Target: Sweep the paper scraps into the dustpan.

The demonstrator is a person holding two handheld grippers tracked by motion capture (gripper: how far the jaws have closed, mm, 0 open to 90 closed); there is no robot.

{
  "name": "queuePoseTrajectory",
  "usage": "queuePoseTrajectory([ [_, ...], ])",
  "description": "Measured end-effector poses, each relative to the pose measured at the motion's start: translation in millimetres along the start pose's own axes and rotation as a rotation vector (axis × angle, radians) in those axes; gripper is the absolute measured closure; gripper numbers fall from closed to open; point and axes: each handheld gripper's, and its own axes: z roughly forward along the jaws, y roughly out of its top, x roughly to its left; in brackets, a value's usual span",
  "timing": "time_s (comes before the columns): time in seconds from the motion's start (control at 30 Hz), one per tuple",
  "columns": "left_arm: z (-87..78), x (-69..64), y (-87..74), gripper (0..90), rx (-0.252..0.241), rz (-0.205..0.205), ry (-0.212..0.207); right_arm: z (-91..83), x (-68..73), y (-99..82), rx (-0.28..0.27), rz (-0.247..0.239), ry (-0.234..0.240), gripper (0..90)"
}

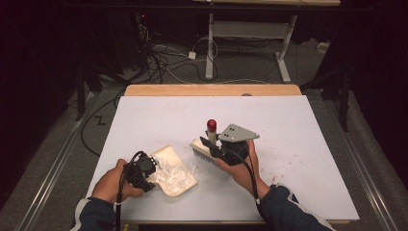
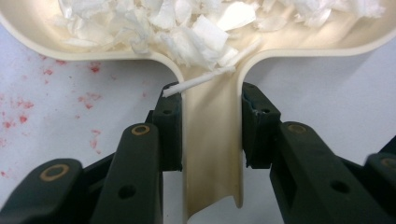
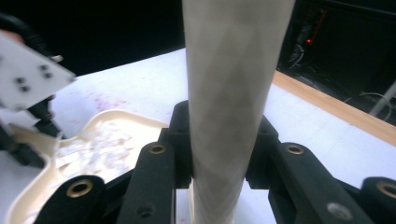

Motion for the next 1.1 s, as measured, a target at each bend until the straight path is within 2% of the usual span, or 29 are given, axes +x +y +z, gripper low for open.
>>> queuePoseTrajectory([
  [0.07,0.1,-0.6,0.5,62.8,0.001,0.0,0.0,-1.4,10.1,-0.3,-0.005,-0.015,0.019,70.9],
  [0.1,0.3,-0.8,0.7,62.8,0.001,0.0,0.001,-2.2,22.3,-0.5,-0.007,-0.02,0.049,70.8],
  [0.13,0.4,-0.7,0.8,62.8,0.002,0.002,0.0,-2.2,22.3,-0.5,-0.007,-0.02,0.049,70.8],
  [0.27,1.1,-1.1,0.8,62.8,-0.001,-0.002,0.001,-1.3,42.7,0.6,-0.017,-0.052,0.088,70.9],
  [0.43,1.2,-1.4,1.9,62.8,0.0,0.006,0.001,0.0,55.7,11.0,-0.043,-0.046,0.15,71.0],
  [0.53,1.3,-1.7,2.4,62.8,0.0,0.007,-0.001,-1.5,56.8,15.7,-0.057,-0.055,0.145,71.0],
  [0.73,0.9,-1.0,1.6,62.8,-0.01,0.001,-0.008,-4.9,44.4,25.3,-0.086,-0.048,0.111,70.9],
  [0.77,0.8,-0.9,1.6,62.8,-0.011,0.0,-0.008,-4.1,37.3,26.5,-0.085,-0.039,0.098,71.0],
  [0.8,0.9,-0.8,1.6,62.8,-0.011,0.0,-0.01,-4.1,37.3,26.5,-0.085,-0.039,0.098,71.0],
  [0.87,0.9,-0.6,1.6,62.7,-0.009,0.002,-0.011,-2.0,28.6,27.3,-0.083,-0.032,0.076,70.9],
  [0.9,0.8,-0.4,1.6,62.7,-0.009,0.003,-0.011,1.1,17.2,28.6,-0.083,-0.037,0.034,70.9],
  [0.93,1.1,-0.6,1.5,62.7,-0.01,0.0,-0.014,1.1,17.2,28.6,-0.083,-0.037,0.034,70.9],
  [1.0,1.5,-0.8,1.4,62.7,-0.012,-0.005,-0.013,3.8,3.8,30.5,-0.078,-0.042,-0.027,70.9],
  [1.03,1.4,-0.5,1.5,62.7,-0.009,-0.001,-0.015,6.6,-11.1,31.7,-0.082,-0.047,-0.089,70.9],
  [1.07,1.4,-0.3,1.5,62.7,-0.008,0.0,-0.015,6.6,-11.1,31.7,-0.082,-0.047,-0.089,70.9],
  [1.1,1.6,-0.1,1.6,62.7,-0.007,-0.001,-0.015,8.5,-18.4,32.6,-0.079,-0.05,-0.124,71.0],
])
